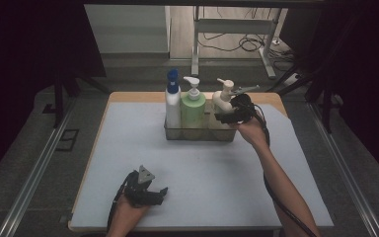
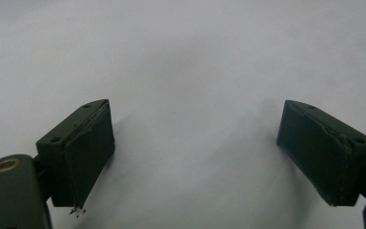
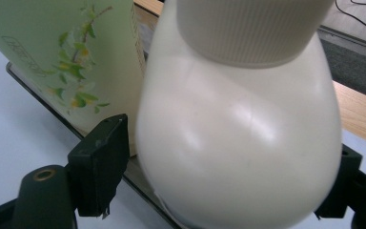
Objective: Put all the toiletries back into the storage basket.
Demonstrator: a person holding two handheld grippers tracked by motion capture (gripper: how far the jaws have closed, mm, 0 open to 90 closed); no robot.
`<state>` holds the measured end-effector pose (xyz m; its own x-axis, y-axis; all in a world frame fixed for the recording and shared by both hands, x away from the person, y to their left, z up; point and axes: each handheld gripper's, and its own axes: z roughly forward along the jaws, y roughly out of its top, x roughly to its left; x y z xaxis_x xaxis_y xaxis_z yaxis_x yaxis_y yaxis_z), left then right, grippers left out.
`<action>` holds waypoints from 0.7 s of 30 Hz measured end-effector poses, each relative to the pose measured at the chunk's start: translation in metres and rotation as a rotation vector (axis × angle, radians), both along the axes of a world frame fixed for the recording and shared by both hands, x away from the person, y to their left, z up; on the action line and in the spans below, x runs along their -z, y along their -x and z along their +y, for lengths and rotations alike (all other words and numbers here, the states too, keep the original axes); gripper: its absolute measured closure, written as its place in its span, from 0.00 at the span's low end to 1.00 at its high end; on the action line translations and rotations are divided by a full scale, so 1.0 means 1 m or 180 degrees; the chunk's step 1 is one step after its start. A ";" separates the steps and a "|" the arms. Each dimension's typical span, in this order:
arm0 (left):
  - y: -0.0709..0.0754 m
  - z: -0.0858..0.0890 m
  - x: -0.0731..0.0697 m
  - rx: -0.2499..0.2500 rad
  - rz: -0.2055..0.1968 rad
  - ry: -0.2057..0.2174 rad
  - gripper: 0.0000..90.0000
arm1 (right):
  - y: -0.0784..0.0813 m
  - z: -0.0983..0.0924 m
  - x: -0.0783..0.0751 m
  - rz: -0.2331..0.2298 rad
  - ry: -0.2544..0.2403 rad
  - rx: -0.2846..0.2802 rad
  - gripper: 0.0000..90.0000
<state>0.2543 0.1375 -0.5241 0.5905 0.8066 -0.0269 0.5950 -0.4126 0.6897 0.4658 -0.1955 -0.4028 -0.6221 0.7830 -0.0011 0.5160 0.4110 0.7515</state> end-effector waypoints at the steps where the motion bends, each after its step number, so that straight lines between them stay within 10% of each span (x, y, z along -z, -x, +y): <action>1: 0.000 0.000 0.000 -0.0001 0.0000 0.0000 0.13 | 0.001 -0.001 0.000 -0.0017 -0.0001 -0.0005 0.24; 21: 0.000 0.000 0.000 0.0009 0.0003 -0.0022 0.13 | 0.026 -0.027 -0.006 -0.0033 -0.0124 -0.0066 0.34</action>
<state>0.2543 0.1378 -0.5238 0.5928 0.8051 -0.0218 0.5945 -0.4191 0.6863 0.4393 -0.2227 -0.3967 -0.6384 0.7694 0.0224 0.4996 0.3920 0.7725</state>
